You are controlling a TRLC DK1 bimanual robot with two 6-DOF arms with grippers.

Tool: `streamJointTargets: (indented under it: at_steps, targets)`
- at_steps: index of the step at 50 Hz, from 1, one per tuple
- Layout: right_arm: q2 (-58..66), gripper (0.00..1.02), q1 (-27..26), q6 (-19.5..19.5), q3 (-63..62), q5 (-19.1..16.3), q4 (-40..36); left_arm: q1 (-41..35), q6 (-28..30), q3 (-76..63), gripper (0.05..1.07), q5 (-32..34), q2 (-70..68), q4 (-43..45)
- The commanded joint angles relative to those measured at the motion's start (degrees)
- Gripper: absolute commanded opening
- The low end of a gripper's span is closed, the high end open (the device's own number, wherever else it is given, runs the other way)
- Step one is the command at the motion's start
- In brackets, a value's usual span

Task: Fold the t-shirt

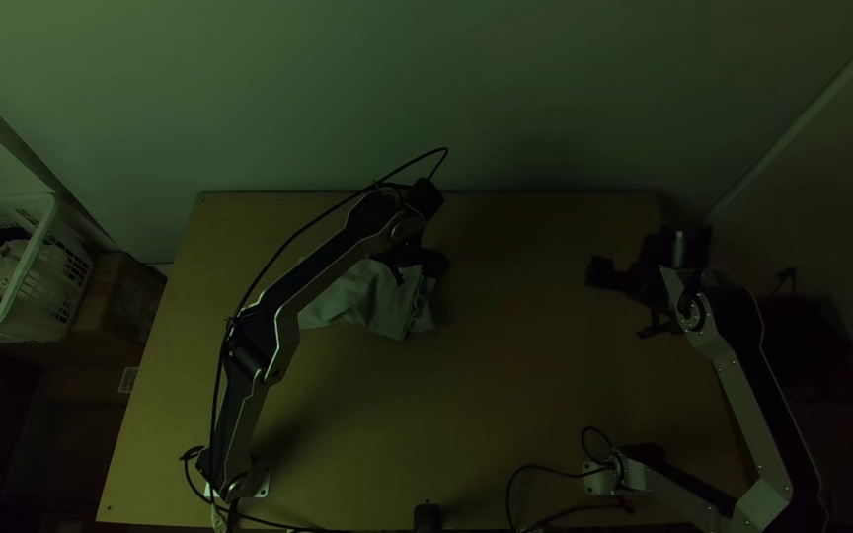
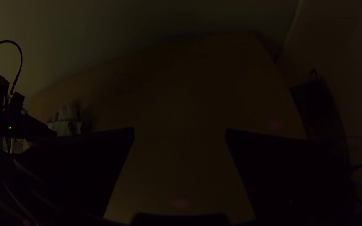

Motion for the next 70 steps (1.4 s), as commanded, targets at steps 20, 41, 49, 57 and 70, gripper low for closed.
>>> streamJointTargets:
  at_steps: [20, 41, 49, 57, 70]
  targets:
    - [-3.07, 0.99, -0.98, -6.38, -2.07, 0.50, 14.24, 11.45, 2.85, 0.48, 1.03, 0.57, -13.35, 1.44]
    - [-4.83, 0.99, -3.44, -13.76, 3.02, 0.50, 23.03, 24.90, 7.68, -6.72, 1.03, 0.75, -28.55, 5.75]
    - [-7.11, 0.99, -3.71, -15.87, 4.43, 0.50, 25.58, 29.03, 9.88, -16.22, 1.03, 0.75, -37.26, 12.07]
    - [-9.84, 0.99, -3.80, -17.01, 4.08, 0.50, 26.37, 31.75, 11.64, -29.84, 1.03, 0.75, -47.01, 20.60]
    - [-16.34, 0.99, -4.06, -16.93, -3.48, 0.50, 32.17, 34.39, 11.90, -48.30, 1.03, 0.57, -59.84, 31.59]
